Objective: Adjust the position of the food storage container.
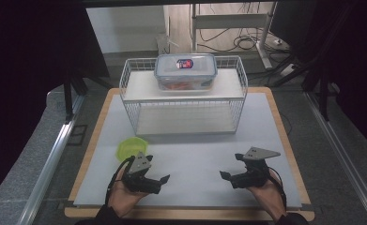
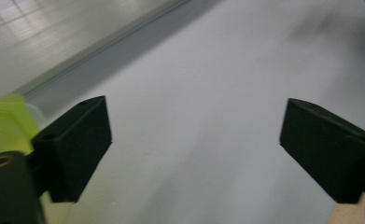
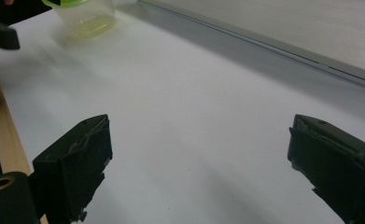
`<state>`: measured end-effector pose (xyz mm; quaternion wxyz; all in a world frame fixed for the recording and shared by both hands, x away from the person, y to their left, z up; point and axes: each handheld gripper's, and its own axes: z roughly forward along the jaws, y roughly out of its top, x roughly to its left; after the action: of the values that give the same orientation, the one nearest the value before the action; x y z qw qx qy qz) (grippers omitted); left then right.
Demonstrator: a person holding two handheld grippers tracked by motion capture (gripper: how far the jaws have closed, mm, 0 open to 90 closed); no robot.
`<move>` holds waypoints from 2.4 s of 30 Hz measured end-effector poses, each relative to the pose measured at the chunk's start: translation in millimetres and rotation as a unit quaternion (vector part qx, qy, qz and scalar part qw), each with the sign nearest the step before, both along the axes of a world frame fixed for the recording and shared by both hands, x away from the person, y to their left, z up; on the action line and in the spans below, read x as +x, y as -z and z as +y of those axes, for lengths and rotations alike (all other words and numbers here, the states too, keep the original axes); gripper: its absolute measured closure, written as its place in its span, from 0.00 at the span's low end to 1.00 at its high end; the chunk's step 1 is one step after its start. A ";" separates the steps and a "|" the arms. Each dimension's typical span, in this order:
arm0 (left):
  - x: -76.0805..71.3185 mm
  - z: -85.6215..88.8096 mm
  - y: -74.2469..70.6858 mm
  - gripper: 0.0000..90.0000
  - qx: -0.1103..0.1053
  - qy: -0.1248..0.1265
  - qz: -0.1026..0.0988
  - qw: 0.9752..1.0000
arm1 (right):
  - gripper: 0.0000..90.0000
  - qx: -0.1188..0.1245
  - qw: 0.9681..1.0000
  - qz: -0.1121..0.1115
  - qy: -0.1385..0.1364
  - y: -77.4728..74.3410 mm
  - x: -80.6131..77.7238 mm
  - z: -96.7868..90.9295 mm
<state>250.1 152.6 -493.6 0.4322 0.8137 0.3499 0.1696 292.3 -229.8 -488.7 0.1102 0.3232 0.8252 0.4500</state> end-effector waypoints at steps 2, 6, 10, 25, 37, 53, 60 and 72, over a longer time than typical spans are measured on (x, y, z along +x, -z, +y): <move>3.2 5.0 -2.3 0.21 -0.005 -0.003 0.002 1.000 | 0.07 -0.002 1.000 -0.001 -0.001 0.7 0.1 0.6; 11.6 16.8 -6.2 0.31 -0.014 -0.020 0.011 1.000 | 0.08 -0.004 1.000 0.000 -0.001 1.8 0.7 0.6; 19.5 30.3 -9.2 0.44 -0.032 -0.038 0.026 0.998 | 0.08 -0.007 1.000 0.002 0.000 2.6 1.0 0.8; 42.0 99.1 -15.0 1.00 -0.053 -0.126 0.026 0.990 | 0.10 -0.013 1.000 0.002 -0.001 5.0 2.0 2.6; 55.4 138.2 4.3 1.00 -0.042 -0.199 0.043 0.978 | 0.11 -0.015 1.000 0.005 -0.004 6.5 2.5 4.0; 53.7 129.1 19.3 1.00 -0.011 -0.206 0.078 0.975 | 0.11 -0.019 1.000 0.007 0.000 6.9 2.9 3.5; 52.2 110.0 18.2 1.00 -0.017 -0.186 0.084 0.979 | 0.11 -0.022 1.000 0.009 -0.002 7.6 3.2 3.9; 55.0 66.9 15.9 1.00 -0.029 -0.131 0.087 0.987 | 0.11 -0.026 1.000 0.016 -0.004 9.5 3.7 4.9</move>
<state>305.1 219.5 -509.6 0.3976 0.7593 0.4950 0.1427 296.1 -224.9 -498.2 0.1041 0.3239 0.8396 0.4234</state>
